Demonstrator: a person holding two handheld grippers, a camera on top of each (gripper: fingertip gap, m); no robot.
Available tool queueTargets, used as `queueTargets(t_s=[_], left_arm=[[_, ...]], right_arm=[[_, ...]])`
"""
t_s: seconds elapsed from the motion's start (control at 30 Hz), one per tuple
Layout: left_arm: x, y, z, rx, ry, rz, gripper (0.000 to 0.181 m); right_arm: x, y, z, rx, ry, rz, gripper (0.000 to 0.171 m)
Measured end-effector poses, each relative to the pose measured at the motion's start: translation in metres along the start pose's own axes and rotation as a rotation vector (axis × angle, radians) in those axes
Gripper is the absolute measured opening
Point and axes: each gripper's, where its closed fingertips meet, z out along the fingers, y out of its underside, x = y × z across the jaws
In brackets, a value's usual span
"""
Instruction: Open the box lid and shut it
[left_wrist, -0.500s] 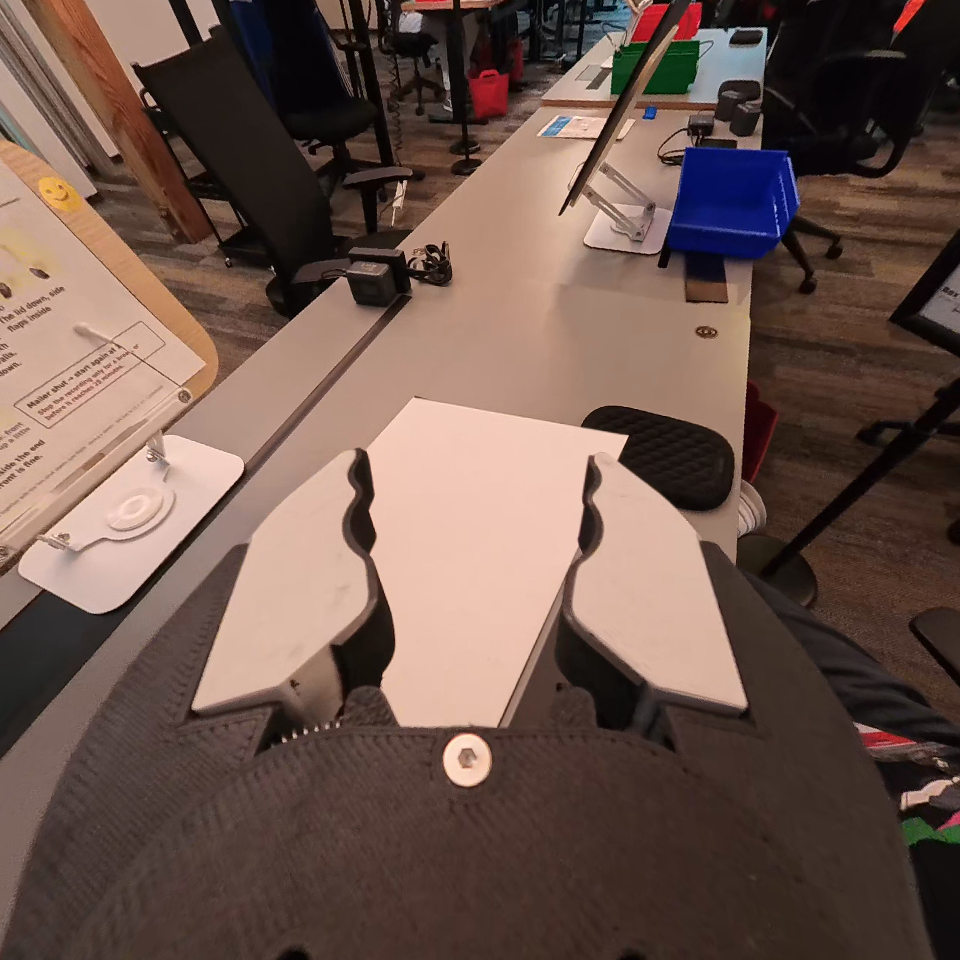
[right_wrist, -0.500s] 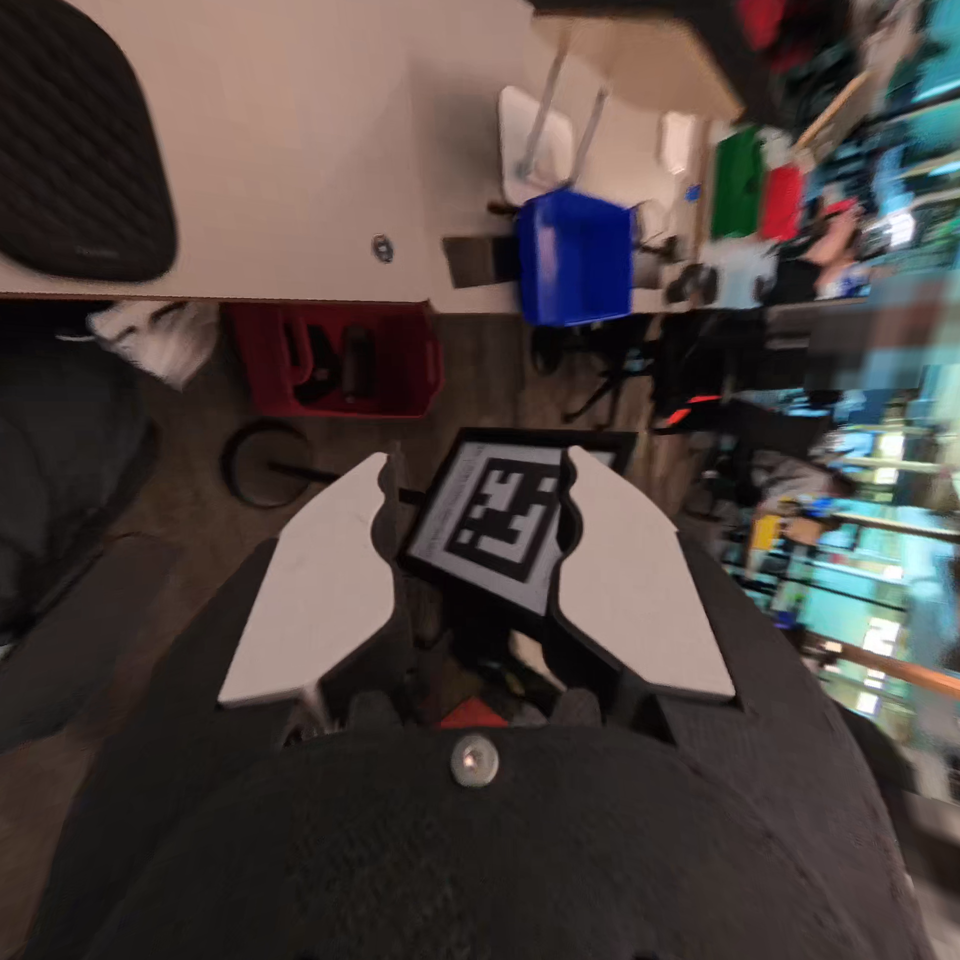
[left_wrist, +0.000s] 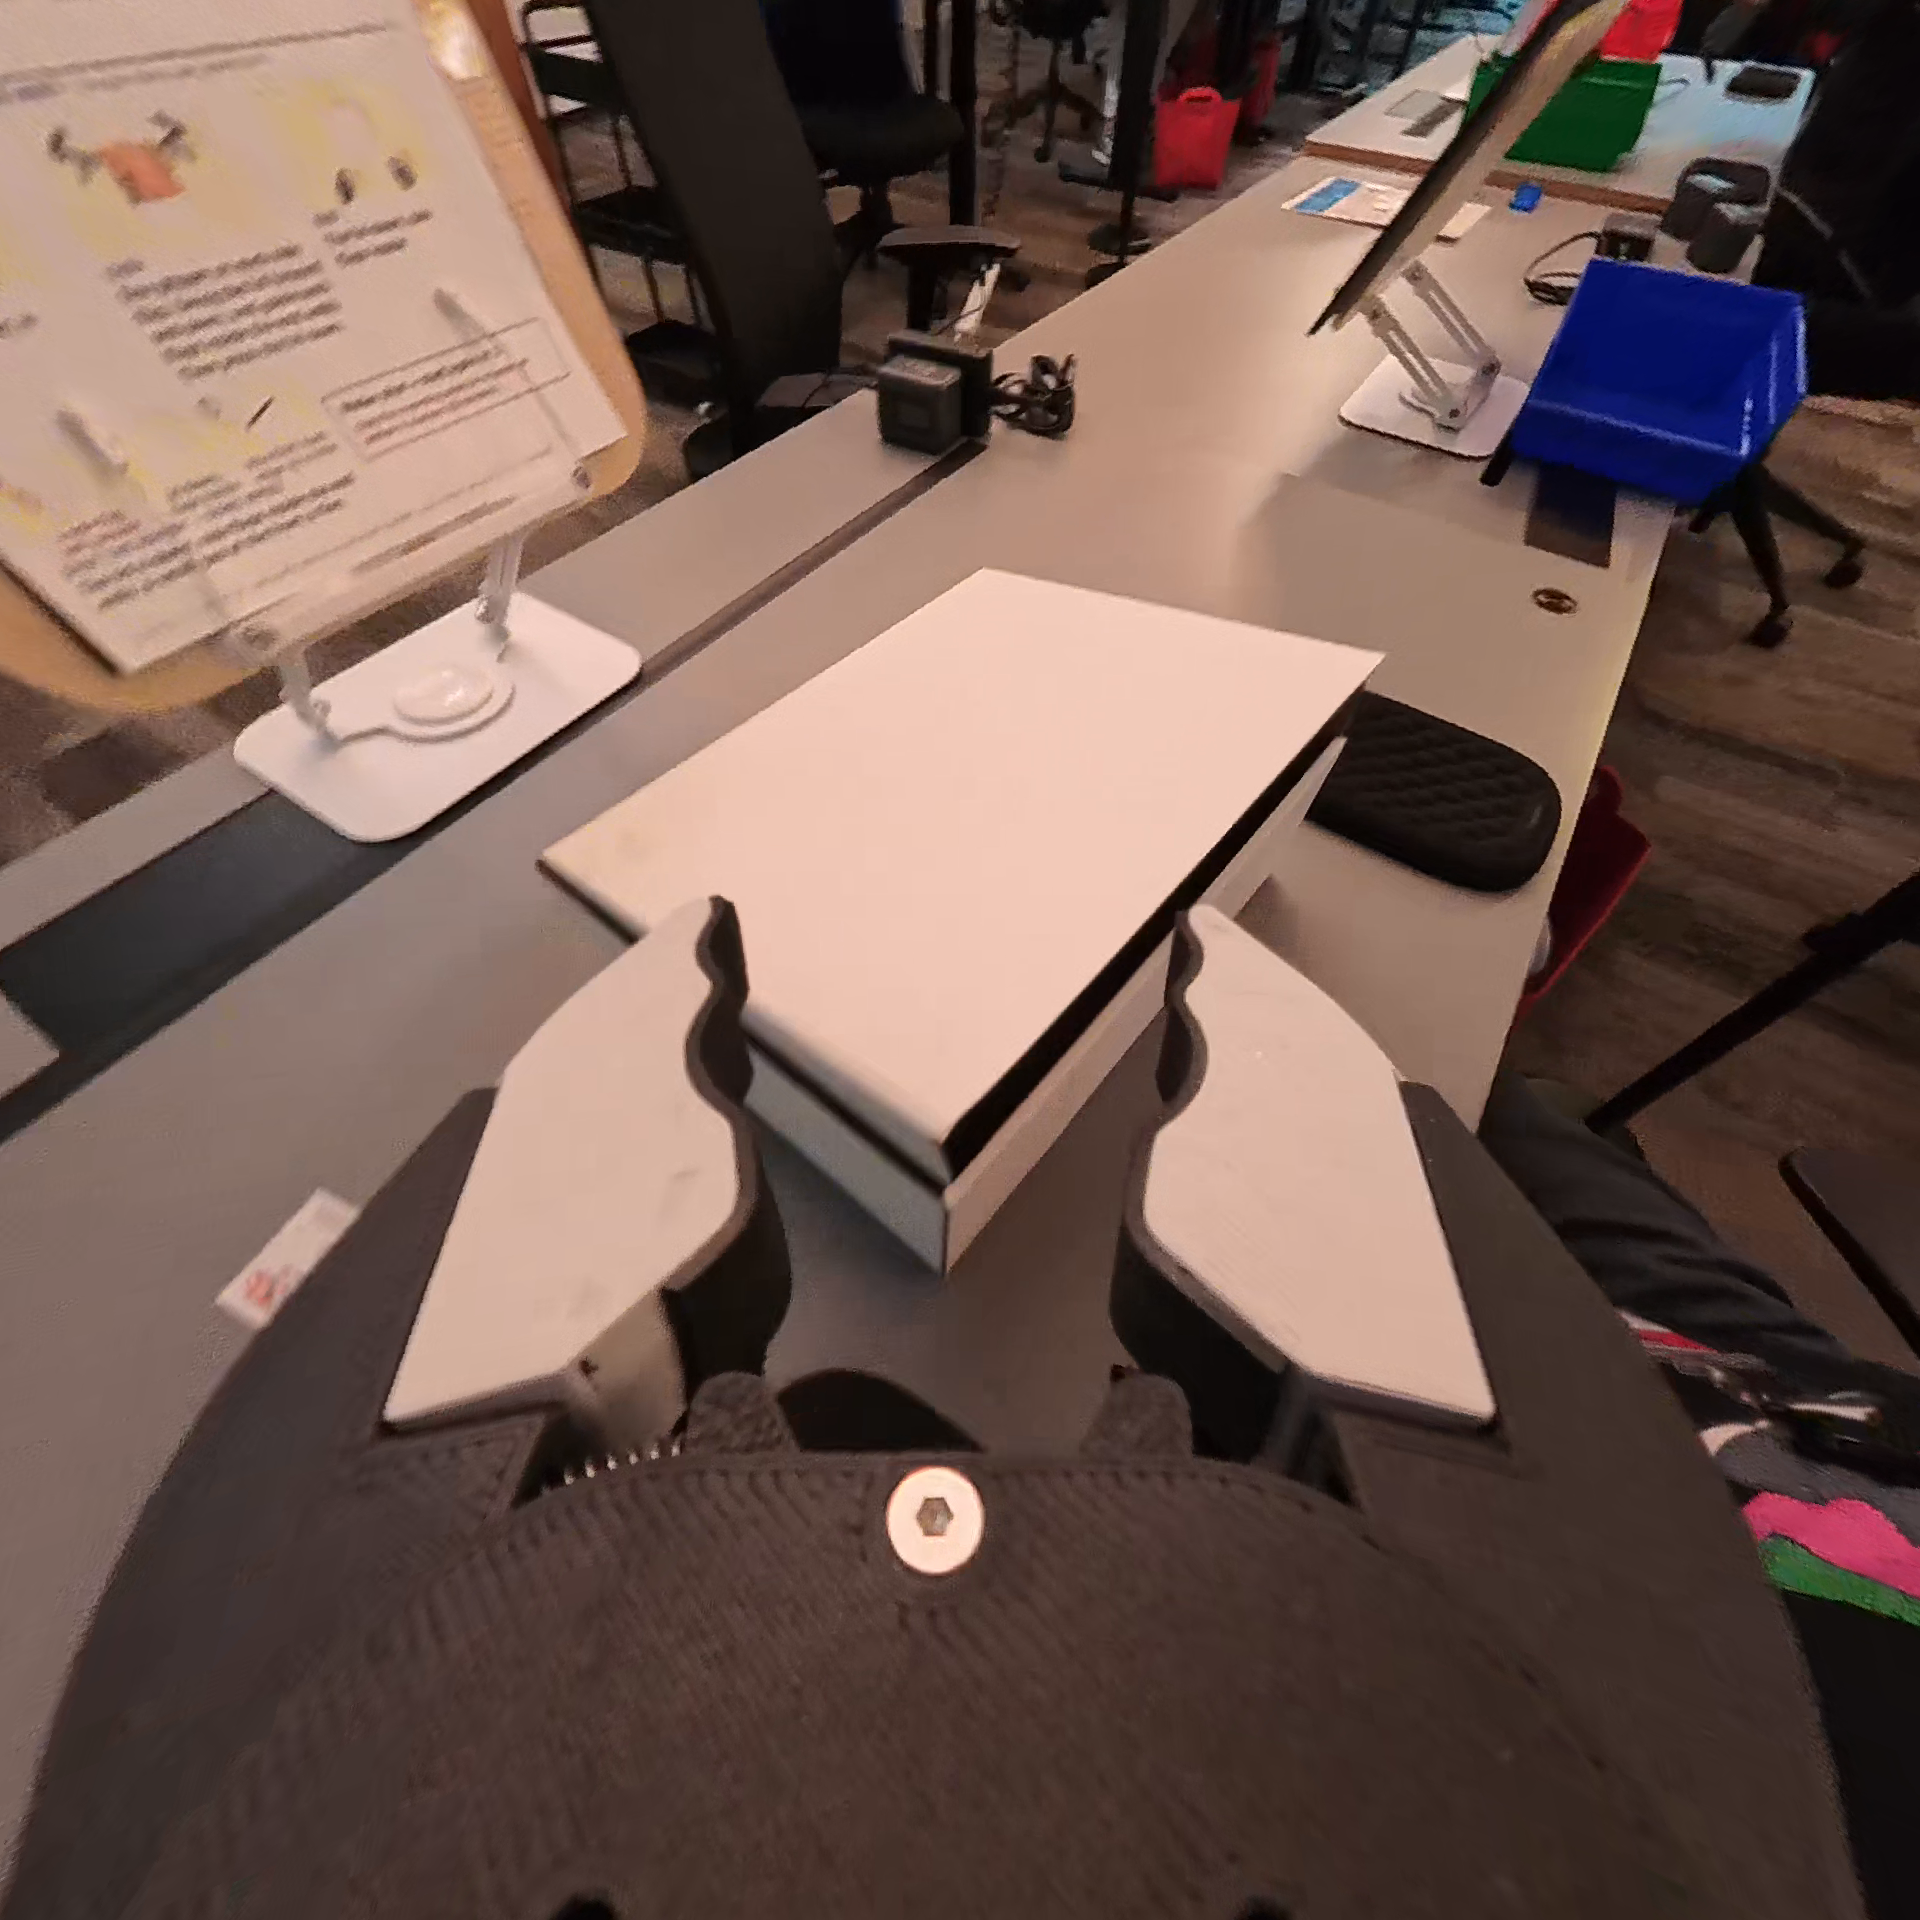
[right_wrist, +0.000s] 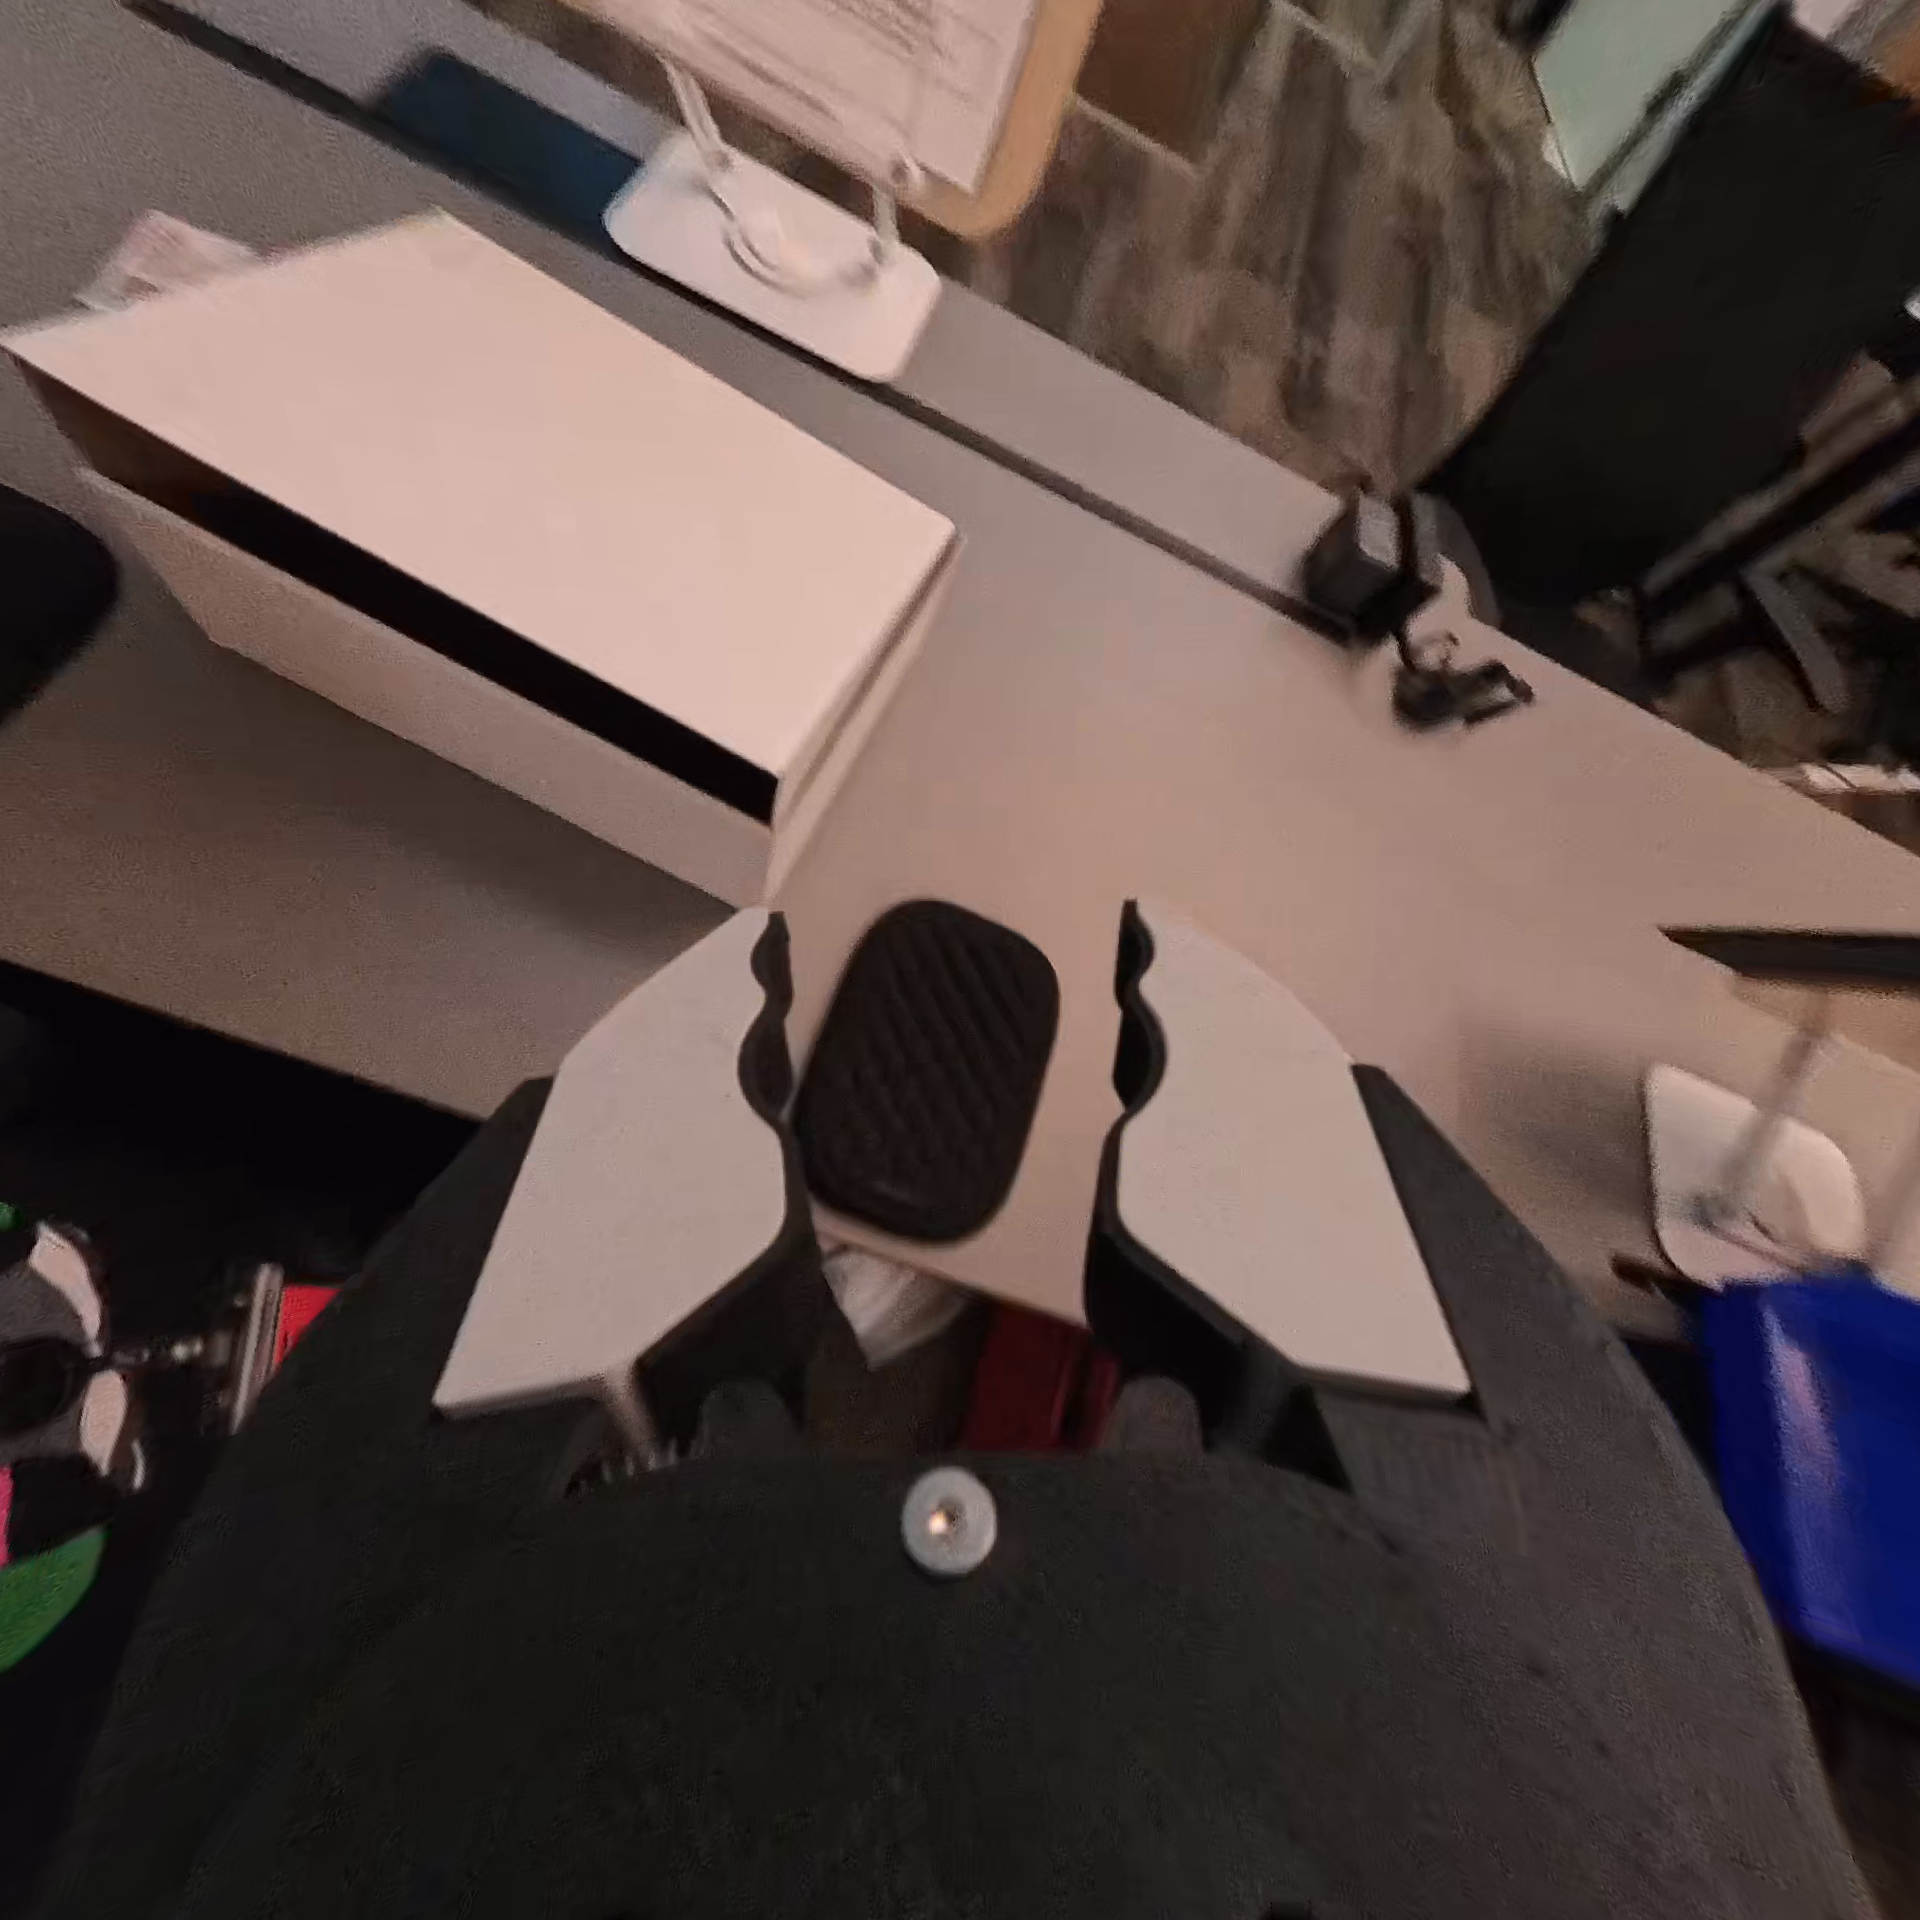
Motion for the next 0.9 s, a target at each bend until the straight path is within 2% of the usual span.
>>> queueTargets(t_s=[0.1, 0.2, 0.33, 0.43, 0.57, 0.73, 0.9], left_arm=[[-0.032, 0.016, -0.014, -0.013, -0.077, -0.074, 0.079], [-0.069, 0.015, -0.008, 0.037, -0.097, -0.182, 0.079], [-0.113, 0.024, 0.047, -0.027, -0.033, -0.371, 0.078], [-0.14, 0.04, 0.095, -0.098, -0.021, -0.483, 0.077], [-0.154, 0.046, 0.138, -0.141, 0.067, -0.68, 0.075], [-0.161, 0.066, 0.165, -0.304, 0.067, -0.758, 0.081], [-0.148, 0.076, 0.177, -0.386, 0.135, -0.835, 0.084]], right_arm=[[-0.022, -0.027, 0.054, 0.184, -0.157, 0.006, 0.064], [-0.031, -0.048, 0.117, 0.239, -0.282, 0.039, 0.07], [-0.01, -0.06, 0.217, 0.213, -0.371, 0.202, 0.071], [0.003, -0.054, 0.274, 0.145, -0.453, 0.386, 0.071], [0.007, -0.043, 0.313, 0.068, -0.553, 0.559, 0.07], [0.002, -0.013, 0.355, -0.12, -0.578, 0.667, 0.07], [-0.009, -0.009, 0.363, -0.193, -0.708, 0.772, 0.067]])
